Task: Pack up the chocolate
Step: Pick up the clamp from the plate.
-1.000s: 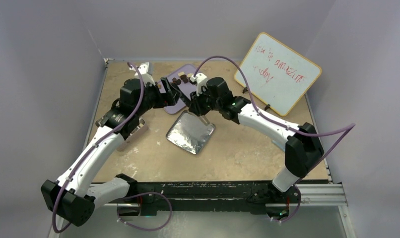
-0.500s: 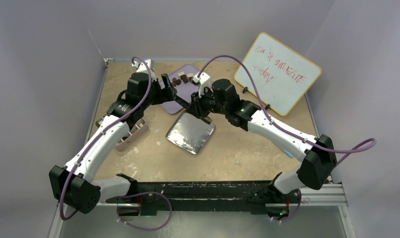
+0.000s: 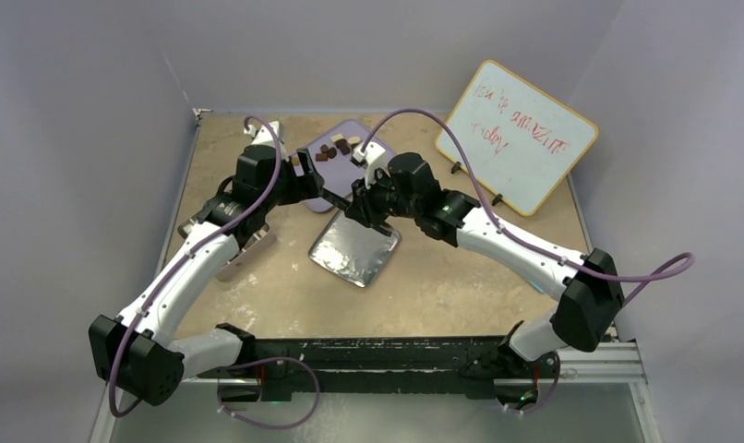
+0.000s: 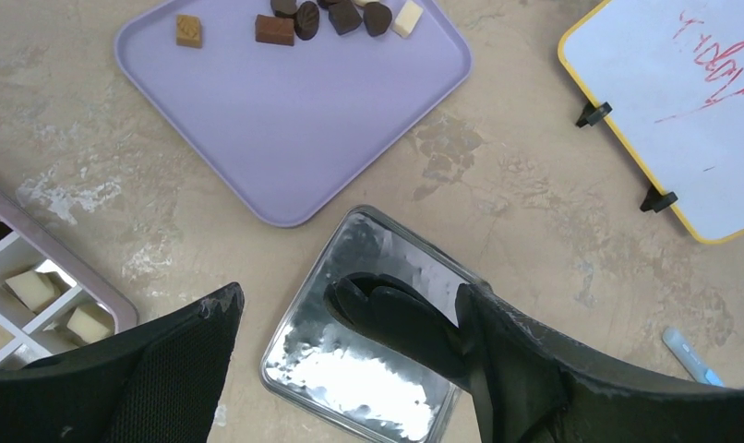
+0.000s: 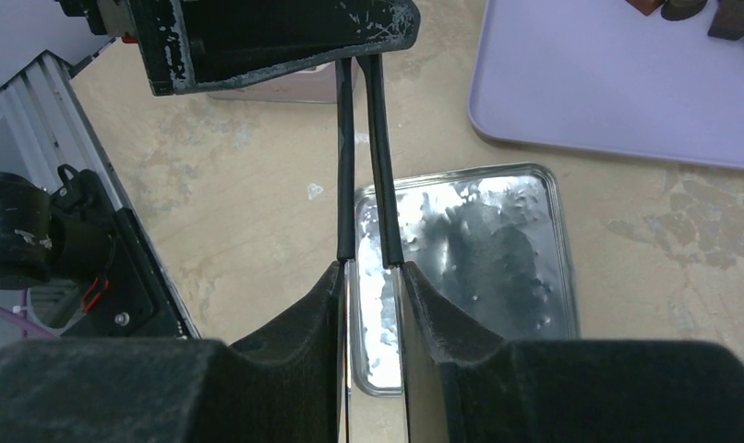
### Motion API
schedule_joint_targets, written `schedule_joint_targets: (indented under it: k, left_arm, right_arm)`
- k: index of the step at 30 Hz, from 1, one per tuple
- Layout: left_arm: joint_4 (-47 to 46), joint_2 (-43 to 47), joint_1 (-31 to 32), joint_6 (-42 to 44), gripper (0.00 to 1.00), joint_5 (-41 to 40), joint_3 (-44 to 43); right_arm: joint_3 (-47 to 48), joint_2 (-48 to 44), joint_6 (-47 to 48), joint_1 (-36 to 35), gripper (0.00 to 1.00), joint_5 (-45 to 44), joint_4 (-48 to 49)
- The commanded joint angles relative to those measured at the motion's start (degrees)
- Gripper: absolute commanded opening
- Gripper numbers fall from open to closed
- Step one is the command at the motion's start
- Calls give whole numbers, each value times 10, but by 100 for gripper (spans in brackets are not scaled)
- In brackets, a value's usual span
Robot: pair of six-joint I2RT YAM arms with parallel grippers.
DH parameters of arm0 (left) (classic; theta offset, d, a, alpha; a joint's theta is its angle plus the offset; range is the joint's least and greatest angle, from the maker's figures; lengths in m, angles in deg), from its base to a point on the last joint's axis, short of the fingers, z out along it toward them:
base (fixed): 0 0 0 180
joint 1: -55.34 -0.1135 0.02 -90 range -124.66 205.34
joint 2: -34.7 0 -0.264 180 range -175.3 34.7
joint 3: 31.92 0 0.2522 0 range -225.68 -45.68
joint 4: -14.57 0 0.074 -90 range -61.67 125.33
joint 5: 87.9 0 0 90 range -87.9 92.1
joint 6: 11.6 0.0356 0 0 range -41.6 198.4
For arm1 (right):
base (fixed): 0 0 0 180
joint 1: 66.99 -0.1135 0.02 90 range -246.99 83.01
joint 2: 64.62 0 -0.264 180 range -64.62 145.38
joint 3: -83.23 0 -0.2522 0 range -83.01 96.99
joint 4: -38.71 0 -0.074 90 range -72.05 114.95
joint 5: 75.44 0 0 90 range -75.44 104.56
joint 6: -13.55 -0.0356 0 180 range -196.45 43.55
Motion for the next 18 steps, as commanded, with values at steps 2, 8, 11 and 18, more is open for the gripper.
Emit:
schedule_joint_targets:
  k: [2, 8, 11, 18]
  left_arm:
    - [35, 29, -4, 16, 82, -9, 19]
    - [48, 84, -5, 33, 84, 8, 9]
    - [36, 120, -4, 44, 85, 35, 20]
    - [13, 201, -4, 81, 87, 66, 96]
  right_arm:
    - [39, 8, -3, 7, 26, -43, 12]
    - [67, 52, 25, 8, 27, -85, -37]
    - [95, 82, 42, 7, 27, -113, -80]
    - [202, 186, 83, 21, 30, -247, -163]
